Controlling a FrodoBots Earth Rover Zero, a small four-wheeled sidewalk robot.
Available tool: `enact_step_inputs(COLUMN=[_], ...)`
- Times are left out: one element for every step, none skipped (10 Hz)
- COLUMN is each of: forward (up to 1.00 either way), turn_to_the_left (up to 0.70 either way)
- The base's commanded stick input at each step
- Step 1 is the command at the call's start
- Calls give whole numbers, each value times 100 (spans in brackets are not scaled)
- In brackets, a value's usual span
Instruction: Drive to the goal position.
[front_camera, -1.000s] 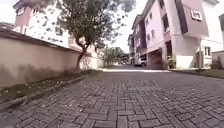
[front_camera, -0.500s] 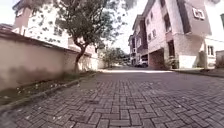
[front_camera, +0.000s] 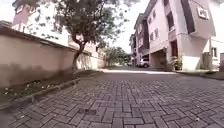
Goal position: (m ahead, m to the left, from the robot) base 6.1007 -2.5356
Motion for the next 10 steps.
enact_step_inputs(forward=[69, 69, 69, 69, 69, 69, 69, 69, 69, 69], turn_to_the_left=[-16, 0, 2, 3, 3, 3, 3, 3, 3, 3])
